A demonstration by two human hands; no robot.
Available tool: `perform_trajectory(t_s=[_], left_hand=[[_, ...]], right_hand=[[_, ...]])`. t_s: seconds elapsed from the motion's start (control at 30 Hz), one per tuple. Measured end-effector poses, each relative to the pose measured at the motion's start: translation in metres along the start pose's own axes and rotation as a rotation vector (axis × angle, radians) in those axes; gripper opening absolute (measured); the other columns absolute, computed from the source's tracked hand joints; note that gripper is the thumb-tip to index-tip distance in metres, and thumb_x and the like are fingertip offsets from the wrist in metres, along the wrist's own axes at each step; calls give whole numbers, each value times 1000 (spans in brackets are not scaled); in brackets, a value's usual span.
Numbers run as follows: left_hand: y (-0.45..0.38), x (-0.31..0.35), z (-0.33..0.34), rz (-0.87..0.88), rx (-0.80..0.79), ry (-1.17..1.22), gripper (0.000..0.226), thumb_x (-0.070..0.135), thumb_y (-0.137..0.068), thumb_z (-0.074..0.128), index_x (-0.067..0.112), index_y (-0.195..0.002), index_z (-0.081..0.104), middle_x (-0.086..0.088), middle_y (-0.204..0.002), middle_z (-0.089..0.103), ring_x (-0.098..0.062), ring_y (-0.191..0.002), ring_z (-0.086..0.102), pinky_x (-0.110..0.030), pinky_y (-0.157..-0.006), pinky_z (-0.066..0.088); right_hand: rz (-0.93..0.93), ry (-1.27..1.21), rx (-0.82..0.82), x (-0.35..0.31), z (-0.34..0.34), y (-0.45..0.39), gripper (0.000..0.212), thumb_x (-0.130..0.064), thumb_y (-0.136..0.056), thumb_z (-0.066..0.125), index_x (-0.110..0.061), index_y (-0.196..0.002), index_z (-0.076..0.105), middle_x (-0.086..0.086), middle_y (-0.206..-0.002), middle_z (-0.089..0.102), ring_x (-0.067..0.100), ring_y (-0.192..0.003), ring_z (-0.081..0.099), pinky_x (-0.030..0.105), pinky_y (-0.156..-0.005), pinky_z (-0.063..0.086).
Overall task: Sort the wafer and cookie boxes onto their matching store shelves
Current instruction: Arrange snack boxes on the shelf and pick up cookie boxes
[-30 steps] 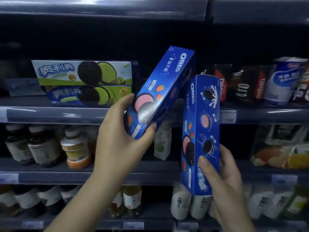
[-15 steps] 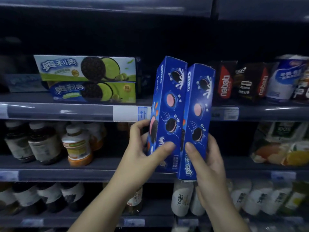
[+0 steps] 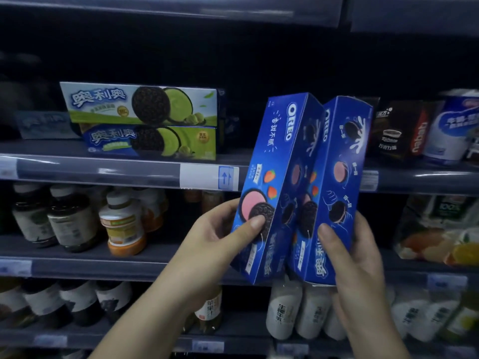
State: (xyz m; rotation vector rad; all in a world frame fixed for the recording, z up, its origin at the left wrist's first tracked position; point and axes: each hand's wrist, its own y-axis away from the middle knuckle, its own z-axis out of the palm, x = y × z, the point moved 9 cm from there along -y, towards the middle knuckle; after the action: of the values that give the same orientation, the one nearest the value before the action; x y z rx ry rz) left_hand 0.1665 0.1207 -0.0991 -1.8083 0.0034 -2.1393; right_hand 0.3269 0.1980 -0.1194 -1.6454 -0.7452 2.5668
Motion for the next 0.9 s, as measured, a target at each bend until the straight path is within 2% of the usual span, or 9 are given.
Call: perform_trajectory(t_s=[0.07,0.17,0.23,0.37,0.47,0.57,0.67,0.8,0.9], left_hand=[[0,4,3,28,-34,-84,37,17,-78,64,18,-116,63,-1,-108,73,-20,-100,70,-29,-77,59],[1,2,13,23,-92,-192,47,2,-84,66,24,-124,57,5,-111,70,-15,-101,69,-30,-79,58],[-1,4,13,44,-60,-163,48,-2,-82,68,19,-124,57,-3,-111,70,-17,-96,69,-31,-76,59],[-16,15,1,74,33,70,32,13,-78,65,11,-109,66,-11,-104,73,-23,-90,70,-44,-77,60],[-21,16,-1,56,28,99,22,12,-79,68,11,-101,70,-3,-86,75,-13,-74,72,-27,-63,59],[-24,21,-6,88,39,35,35,17,-79,71,16,-114,69,-6,-106,74,-18,-95,71,-30,-78,58],[-31,55,-22,238,125,-192,42,22,-74,77,22,-114,67,4,-103,75,-10,-94,70,-25,-78,57],[-38,127,-25,573,219,-868,40,43,-78,68,28,-115,66,11,-100,71,-7,-94,67,-25,-82,55],[-46,164,-12,775,244,-1317,38,36,-86,59,18,-118,68,-3,-105,71,-19,-97,66,-32,-84,52]], right_hand=[[-17,21,10,-2,-4,-2,80,-62,-52,84,-33,-122,60,-1,-118,70,20,-107,68,30,-79,58],[-53,68,24,-7,-7,-3,74,-61,-50,84,-38,-118,62,-3,-116,71,19,-106,68,34,-81,59],[-97,108,32,-14,-10,-4,70,-62,-49,84,-43,-113,63,-5,-114,71,15,-103,69,33,-80,59],[-111,105,73,-17,-21,-4,69,-67,-44,84,-50,-107,64,-10,-111,71,9,-100,68,21,-76,57],[-88,94,86,-12,-29,0,71,-67,-42,84,-48,-108,64,-8,-111,71,11,-101,68,25,-78,58],[-68,92,83,-10,-32,2,81,-65,-42,86,-40,-115,62,-6,-112,71,13,-101,69,25,-76,58],[-66,102,107,-11,-38,2,84,-64,-42,86,-38,-117,62,-6,-111,72,13,-100,69,25,-76,58],[-64,116,143,-11,-47,2,85,-66,-40,85,-38,-117,61,-7,-112,71,13,-101,69,27,-77,58],[-87,127,163,-11,-48,2,88,-63,-44,86,-32,-122,60,-4,-113,71,12,-100,69,26,-78,58]])
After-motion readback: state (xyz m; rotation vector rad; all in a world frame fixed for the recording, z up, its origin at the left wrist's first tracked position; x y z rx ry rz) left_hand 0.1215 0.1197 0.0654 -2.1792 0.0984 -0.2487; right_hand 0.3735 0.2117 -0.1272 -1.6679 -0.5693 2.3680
